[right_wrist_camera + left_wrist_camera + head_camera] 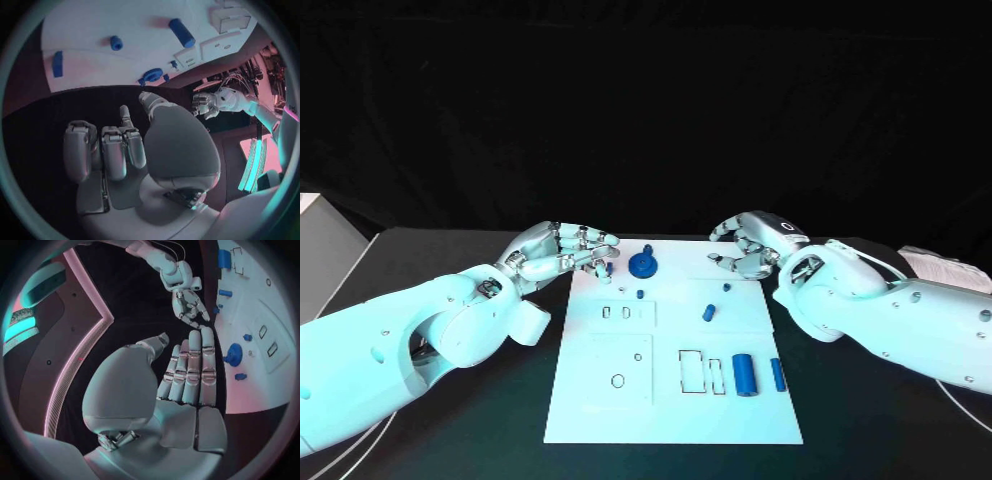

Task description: Assemble the parts on the task board

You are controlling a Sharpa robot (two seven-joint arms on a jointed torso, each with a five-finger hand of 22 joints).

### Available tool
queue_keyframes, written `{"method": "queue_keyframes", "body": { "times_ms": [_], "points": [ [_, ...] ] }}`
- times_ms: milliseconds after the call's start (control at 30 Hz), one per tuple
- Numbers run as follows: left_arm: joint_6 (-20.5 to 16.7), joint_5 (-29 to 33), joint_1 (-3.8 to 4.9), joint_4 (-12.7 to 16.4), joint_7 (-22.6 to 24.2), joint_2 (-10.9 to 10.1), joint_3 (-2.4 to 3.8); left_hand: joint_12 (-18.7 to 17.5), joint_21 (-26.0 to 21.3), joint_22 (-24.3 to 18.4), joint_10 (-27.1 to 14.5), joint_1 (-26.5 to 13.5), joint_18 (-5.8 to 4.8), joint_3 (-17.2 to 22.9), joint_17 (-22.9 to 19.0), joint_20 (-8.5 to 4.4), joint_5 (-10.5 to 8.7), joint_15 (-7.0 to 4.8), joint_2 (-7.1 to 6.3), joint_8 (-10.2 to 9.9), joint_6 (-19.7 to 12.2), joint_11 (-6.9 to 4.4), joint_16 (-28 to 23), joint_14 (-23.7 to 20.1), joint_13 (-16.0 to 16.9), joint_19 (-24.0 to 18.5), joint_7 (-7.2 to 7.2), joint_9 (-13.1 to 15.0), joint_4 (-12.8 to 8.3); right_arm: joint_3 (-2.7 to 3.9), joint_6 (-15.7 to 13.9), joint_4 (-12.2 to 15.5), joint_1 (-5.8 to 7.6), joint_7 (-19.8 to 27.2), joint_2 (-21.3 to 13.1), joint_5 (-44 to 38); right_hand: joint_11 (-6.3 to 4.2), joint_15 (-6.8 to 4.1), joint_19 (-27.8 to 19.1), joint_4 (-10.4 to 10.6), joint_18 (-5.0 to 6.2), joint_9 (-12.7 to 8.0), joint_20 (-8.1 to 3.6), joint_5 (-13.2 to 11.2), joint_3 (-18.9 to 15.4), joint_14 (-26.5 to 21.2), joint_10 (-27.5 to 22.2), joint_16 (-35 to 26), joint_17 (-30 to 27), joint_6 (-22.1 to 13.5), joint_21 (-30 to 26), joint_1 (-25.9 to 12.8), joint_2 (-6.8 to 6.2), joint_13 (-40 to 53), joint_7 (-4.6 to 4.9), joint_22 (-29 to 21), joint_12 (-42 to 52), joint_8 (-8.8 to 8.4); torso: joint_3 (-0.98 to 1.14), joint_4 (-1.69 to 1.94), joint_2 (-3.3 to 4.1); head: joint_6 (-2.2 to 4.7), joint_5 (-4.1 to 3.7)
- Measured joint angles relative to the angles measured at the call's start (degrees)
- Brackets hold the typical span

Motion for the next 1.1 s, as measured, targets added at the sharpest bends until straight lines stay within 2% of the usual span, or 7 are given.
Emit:
{"method": "queue_keyframes", "body": {
  "times_ms": [100, 267, 300, 433, 567, 833, 1100],
  "points": [
    [0.01, 0.0, -0.05, -0.03, 0.02, -0.01, 0.0, 0.0, 0.0, 0.0, 0.0, 0.0, 0.0, 0.0, 0.02, 0.0, 0.0, 0.0, 0.0, 0.0, 0.0, 0.0, 0.0, 0.0, 0.0, 0.0, 0.0, 0.0, 0.0, 0.04, 0.09, 0.4, 0.51, 2.69, -2.97, 3.68, 0.0, 0.0, 0.0, -0.87, 0.0, -0.08, 0.0, -1.21, 0.87, 0.0, 0.0, 0.0, 0.0, 0.1, 0.0, 1.39, -1.28, 0.0, 0.1, 0.0, 0.0, -0.22, 0.17, -0.21, -0.15, -0.07, -0.19],
    [0.02, 0.0, -0.25, -0.15, 0.05, -0.07, 0.0, 0.0, 0.0, 0.0, 0.0, 0.0, 0.0, 0.0, 0.02, 0.0, 0.0, 0.0, 0.0, 0.0, 0.0, 0.0, 0.0, 0.0, 0.0, 0.0, 0.0, 0.0, 0.0, 0.08, 1.16, -0.55, 1.1, 7.07, -7.08, 9.31, 0.0, 0.0, 0.0, -1.82, 0.0, -0.16, 0.0, -2.29, 0.83, 0.0, 0.0, 0.0, 0.0, 0.1, 0.0, 2.54, -2.42, 0.0, 0.1, -0.01, -0.23, -0.42, 0.43, -0.65, -0.36, -0.21, -0.51],
    [0.02, 0.0, -0.26, -0.17, 0.05, -0.07, -0.01, 0.0, 0.0, 0.03, 0.0, 0.0, 0.0, 0.0, 0.02, 0.0, 0.0, 0.0, 0.0, 0.0, 0.0, 0.0, 0.0, 0.0, 0.0, 0.0, 0.0, -0.01, 0.0, 0.08, 1.47, -0.92, 1.13, 7.67, -7.49, 10.11, 0.0, -0.13, 0.0, -1.86, 0.0, -0.16, 0.0, -2.58, 0.79, 0.14, 0.0, 0.0, -0.01, 0.1, 0.0, 2.78, -2.66, 0.0, 0.1, -0.01, -0.26, -0.43, 0.49, -0.73, -0.39, -0.21, -0.52],
    [0.03, 0.0, -0.46, -0.2, 0.07, -0.07, -0.01, 0.0, 0.26, 0.05, 0.0, 0.0, 0.01, 0.1, 0.02, 0.03, 0.0, 0.0, 0.0, 0.0, 0.0, 0.0, 0.0, 0.0, 0.0, -0.31, 0.0, 0.03, -0.1, 0.07, 3.22, -2.18, 1.17, 9.59, -8.28, 12.89, 0.0, -0.46, 0.0, -2.22, 0.0, -0.31, 0.0, -7.01, -0.05, -0.03, 0.0, 0.0, -0.01, -0.11, 0.0, 2.99, -2.88, 0.0, -0.12, -0.01, -0.27, -0.99, 0.74, -0.99, -0.4, -0.1, -0.57],
    [0.05, 0.0, -0.87, -0.21, 0.07, -0.04, -0.01, 0.0, 0.26, 0.04, 0.0, 0.0, 0.01, 0.17, 0.01, -0.01, 0.0, 0.0, 0.0, 0.0, 0.0, 0.0, 0.0, 0.0, 0.0, -0.41, 0.0, 0.05, -0.17, 0.02, 5.15, -3.34, 0.95, 10.56, -8.35, 14.16, 0.0, -0.46, 0.0, -2.34, 0.0, -0.43, 0.0, -7.82, -0.69, -0.03, 0.0, 0.0, -0.01, -0.69, 0.0, 3.54, -3.08, 0.0, 0.18, -0.01, -0.55, -1.32, 1.03, -1.15, -0.35, -0.04, -0.71],
    [0.09, 0.0, -1.2, -0.27, 0.07, 0.09, -0.01, 0.0, 0.26, 0.04, 0.0, 0.0, 0.0, 0.17, 0.01, -0.01, 0.0, 0.0, 0.0, 0.0, 0.0, 0.0, 0.0, 0.0, 0.0, -0.41, 0.0, 0.05, -0.16, -0.1, 7.63, -6.97, -0.08, 11.03, -6.3, 14.16, 0.0, -0.45, 0.0, -2.46, 0.0, -0.57, 0.0, -8.27, -1.42, -0.03, 0.0, 0.0, -0.01, -1.36, 0.0, 4.53, -2.59, 0.0, 0.3, -0.02, -0.55, -1.88, 1.04, -1.25, -0.3, -0.33, -0.96],
    [0.17, 0.01, -1.39, -0.37, 0.09, 0.12, -0.01, 0.0, 0.26, 0.09, 0.0, 0.0, 0.0, 0.17, 0.01, -0.01, 0.0, 0.0, 0.0, 0.0, 0.0, 0.0, 0.0, 0.0, 0.0, -0.41, 0.0, 0.05, -0.16, -0.2, 8.4, -10.35, -1.36, 11.01, -3.35, 13.49, 0.17, -0.44, 0.0, -2.51, 0.0, -0.56, 0.0, -7.64, -1.48, -0.02, 0.17, 0.0, -0.01, -1.36, 0.0, 5.12, -2.11, 0.04, 0.3, -0.03, -0.55, -1.88, 0.97, -1.02, -0.2, -0.77, -1.53]
  ]
}}
